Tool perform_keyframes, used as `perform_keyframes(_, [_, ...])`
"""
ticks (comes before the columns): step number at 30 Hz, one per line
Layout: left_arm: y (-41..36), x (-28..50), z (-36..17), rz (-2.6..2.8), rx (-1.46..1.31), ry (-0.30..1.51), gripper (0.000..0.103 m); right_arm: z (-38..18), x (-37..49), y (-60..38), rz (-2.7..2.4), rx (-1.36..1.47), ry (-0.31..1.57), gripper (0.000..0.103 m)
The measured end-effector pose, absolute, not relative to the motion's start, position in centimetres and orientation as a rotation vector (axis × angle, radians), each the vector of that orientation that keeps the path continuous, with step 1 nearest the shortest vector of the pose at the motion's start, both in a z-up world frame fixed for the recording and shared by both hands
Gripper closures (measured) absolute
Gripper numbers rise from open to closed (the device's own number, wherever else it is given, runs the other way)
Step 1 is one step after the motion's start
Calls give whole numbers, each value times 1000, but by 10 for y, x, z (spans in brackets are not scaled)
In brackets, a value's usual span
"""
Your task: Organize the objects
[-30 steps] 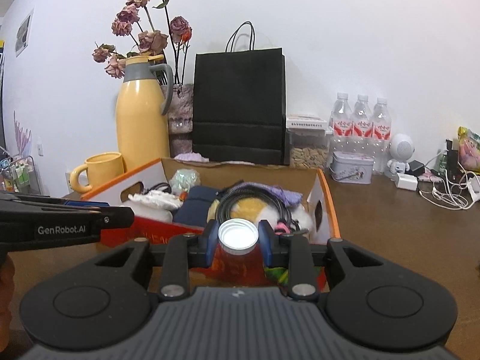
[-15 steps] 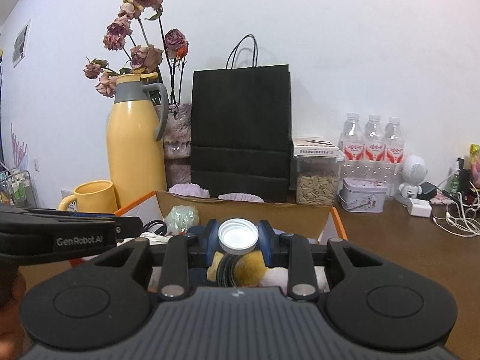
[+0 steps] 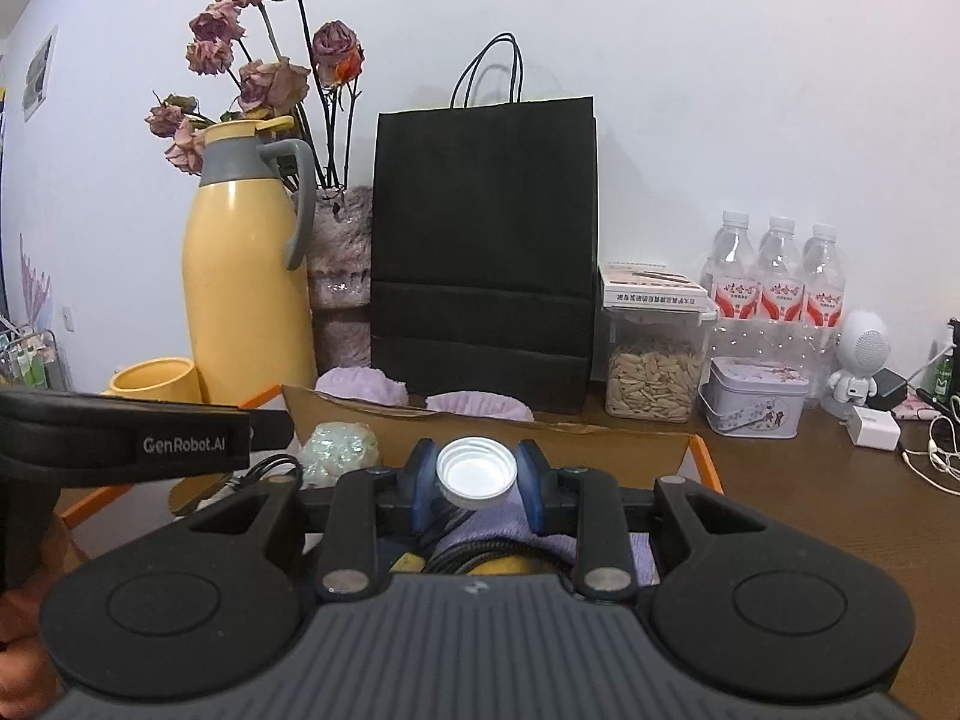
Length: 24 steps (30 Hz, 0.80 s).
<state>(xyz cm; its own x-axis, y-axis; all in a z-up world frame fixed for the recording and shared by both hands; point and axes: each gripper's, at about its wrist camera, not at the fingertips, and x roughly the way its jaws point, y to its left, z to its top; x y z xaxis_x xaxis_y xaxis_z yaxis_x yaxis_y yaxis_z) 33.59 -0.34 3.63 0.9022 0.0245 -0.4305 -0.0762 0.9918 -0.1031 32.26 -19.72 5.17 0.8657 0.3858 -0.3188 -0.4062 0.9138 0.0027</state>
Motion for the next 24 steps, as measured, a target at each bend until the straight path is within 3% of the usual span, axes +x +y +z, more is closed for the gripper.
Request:
perform_keyframes(5, [1,349,31,73,-111,461,75,47,335,-194,410,-90,329,73])
perform_keyframes(6, [2,351,30,81,-110,462,73,46,337,-194,404,-94,337,67])
perform_keyframes(7, [3,352,30,87,-109,462,64,46,338,-194,399,-95,342,52])
perform_keyframes(8, [5,353,29,91,-109,460,49,46,339,-195,394,-95,344,45])
perform_keyframes(9, [7,353,30,96,-111,456,39,46,339,-196,390,-97,344,27])
perform_keyframes(10, [8,353,30,99,-110,451,15,46,340,-197,387,-100,342,11])
perform_keyframes(11, [10,353,31,97,-108,445,0,46,339,-198,385,-102,337,5])
perform_keyframes(12, [11,351,31,99,-112,431,0,46,338,-199,384,-102,326,0])
perform_keyframes(24, [14,341,36,110,-128,437,0,47,335,-206,366,-70,367,0])
